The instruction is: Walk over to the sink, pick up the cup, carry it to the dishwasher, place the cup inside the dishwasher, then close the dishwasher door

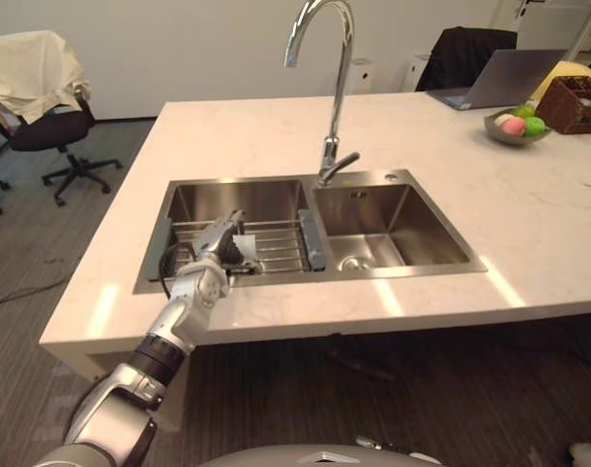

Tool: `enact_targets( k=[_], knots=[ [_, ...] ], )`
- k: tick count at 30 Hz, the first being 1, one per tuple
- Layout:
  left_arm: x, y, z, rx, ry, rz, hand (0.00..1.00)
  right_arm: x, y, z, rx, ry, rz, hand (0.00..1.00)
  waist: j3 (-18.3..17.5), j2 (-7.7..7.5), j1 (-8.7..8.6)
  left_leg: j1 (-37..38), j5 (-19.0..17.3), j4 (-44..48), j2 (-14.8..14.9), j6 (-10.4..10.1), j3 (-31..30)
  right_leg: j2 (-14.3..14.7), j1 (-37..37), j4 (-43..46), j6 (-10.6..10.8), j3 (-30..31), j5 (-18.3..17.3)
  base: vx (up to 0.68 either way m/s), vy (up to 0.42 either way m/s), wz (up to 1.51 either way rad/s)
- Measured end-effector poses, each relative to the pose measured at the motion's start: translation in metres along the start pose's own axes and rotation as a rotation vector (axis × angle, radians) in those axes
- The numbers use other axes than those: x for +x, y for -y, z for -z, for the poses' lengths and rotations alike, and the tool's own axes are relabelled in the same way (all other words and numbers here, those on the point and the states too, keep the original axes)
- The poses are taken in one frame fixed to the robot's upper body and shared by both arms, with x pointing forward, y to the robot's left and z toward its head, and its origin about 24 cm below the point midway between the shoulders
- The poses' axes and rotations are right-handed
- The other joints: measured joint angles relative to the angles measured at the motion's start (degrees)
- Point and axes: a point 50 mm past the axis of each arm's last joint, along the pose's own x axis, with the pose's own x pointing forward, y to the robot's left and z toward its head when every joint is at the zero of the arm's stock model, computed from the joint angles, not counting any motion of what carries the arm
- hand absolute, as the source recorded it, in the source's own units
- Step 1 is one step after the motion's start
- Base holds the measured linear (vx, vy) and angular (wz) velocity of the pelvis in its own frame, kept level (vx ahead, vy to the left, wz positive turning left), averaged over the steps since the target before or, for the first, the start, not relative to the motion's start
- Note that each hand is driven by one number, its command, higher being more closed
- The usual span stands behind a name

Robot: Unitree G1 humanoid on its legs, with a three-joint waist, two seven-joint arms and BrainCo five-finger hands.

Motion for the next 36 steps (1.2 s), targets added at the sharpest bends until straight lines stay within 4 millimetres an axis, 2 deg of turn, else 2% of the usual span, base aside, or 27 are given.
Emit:
enact_targets(
  k=[5,7,10,13,16,17,18,20,23,26,30,33,36],
  knots=[
    [0.005,-0.008,0.009,0.039,-0.047,-0.01,0.0,0.0,0.001,0.0,0.004,0.001,-0.006,0.0,0.0,0.26,-0.06,-0.1,-0.2,0.0,0.1,0.0,1.1,0.0,-0.6,-0.2,0.0,1.0,0.3,0.0,-0.004,-0.1],
    [0.006,-0.013,0.014,0.057,-0.062,-0.019,0.0,0.0,0.001,0.0,0.011,0.002,-0.011,0.0,0.0,0.4,-0.74,-0.2,-0.2,0.0,0.0,0.0,1.1,0.0,-0.6,-0.2,0.0,1.0,0.3,0.0,-0.001,-0.04],
    [0.007,-0.015,0.016,0.062,-0.08,-0.023,0.0,-0.001,0.005,0.0,0.041,0.006,-0.014,0.0,0.5,1.4,-1.21,-0.4,-0.4,0.0,-0.1,-0.2,1.1,0.0,-1.1,-0.2,0.0,1.0,0.2,0.0,0.0,0.0],
    [0.007,-0.015,0.019,0.062,-0.112,-0.023,0.0,-0.002,0.012,-0.001,0.056,0.013,0.004,0.0,1.2,3.34,-2.0,-1.0,-0.6,0.0,-0.2,-0.4,1.1,-0.1,-1.8,0.2,0.1,1.1,-0.1,0.0,0.0,0.0],
    [0.007,-0.016,0.023,0.046,-0.143,-0.022,0.0,-0.004,0.028,0.003,0.097,0.014,0.048,0.0,1.7,5.32,-3.03,-1.1,-1.0,0.1,0.0,-1.2,1.2,0.0,-2.5,1.0,0.3,1.4,-0.6,0.01,-0.012,-0.03],
    [0.007,-0.016,0.023,0.038,-0.148,-0.025,0.0,-0.006,0.037,0.011,0.147,0.013,0.073,0.0,1.9,5.57,-3.29,-1.6,-1.1,0.1,0.1,-1.2,1.2,0.0,-3.3,1.8,0.2,1.5,-1.1,0.05,-0.019,-0.08],
    [0.006,-0.017,0.025,0.036,-0.167,-0.028,0.0,-0.01,0.054,0.027,0.185,0.04,0.134,0.0,2.2,7.03,-3.89,-2.0,-0.9,0.1,0.2,-1.2,1.3,-0.1,-4.8,4.0,0.2,1.7,-1.8,0.06,-0.012,-0.08],
    [0.006,-0.017,0.028,0.03,-0.193,-0.027,0.0,-0.016,0.07,0.041,0.163,0.045,0.168,0.0,2.8,7.91,-4.27,-2.0,-0.9,0.1,0.3,-1.5,1.1,0.0,-6.0,5.7,0.2,2.6,-2.7,0.08,-0.019,-0.22],
    [0.006,-0.025,0.03,0.03,-0.206,-0.052,0.0,-0.023,0.083,0.05,0.155,0.07,0.195,0.0,3.8,8.32,-6.12,-2.0,-0.7,0.1,0.3,-2.4,1.0,0.0,-7.6,8.3,0.1,3.1,-3.9,0.03,-0.026,-0.18],
    [0.01,-0.037,0.029,0.046,-0.2,-0.084,0.0,-0.025,0.088,0.041,0.161,0.146,0.193,0.0,6.2,7.72,-7.09,-3.0,-0.8,1.6,0.3,-2.8,1.0,-0.5,-10.2,11.3,-0.3,4.0,-6.0,-0.05,-0.018,-0.16],
    [0.009,-0.046,0.04,0.033,-0.237,-0.101,0.0,-0.027,0.091,0.029,0.126,0.215,0.206,0.0,8.4,8.96,-7.67,-4.2,-0.3,2.2,0.0,-3.7,1.0,-1.3,-12.5,13.1,0.0,3.8,-6.4,-0.03,-0.025,-0.1],
    [0.009,-0.051,0.048,0.014,-0.264,-0.115,0.0,-0.027,0.09,0.027,0.08,0.223,0.203,0.0,8.9,9.26,-7.7,-4.7,0.6,2.5,-0.2,-5.1,0.4,-2.0,-12.9,13.4,0.0,2.6,-6.6,-0.01,-0.024,0.02],
    [0.01,-0.06,0.049,-0.002,-0.263,-0.146,0.0,-0.025,0.088,0.02,0.056,0.232,0.196,0.0,9.6,9.49,-7.6,-5.3,0.9,2.5,-0.1,-5.3,-0.6,-2.2,-13.7,14.3,-0.1,2.0,-6.9,0.0,-0.026,0.09]
  ],
)
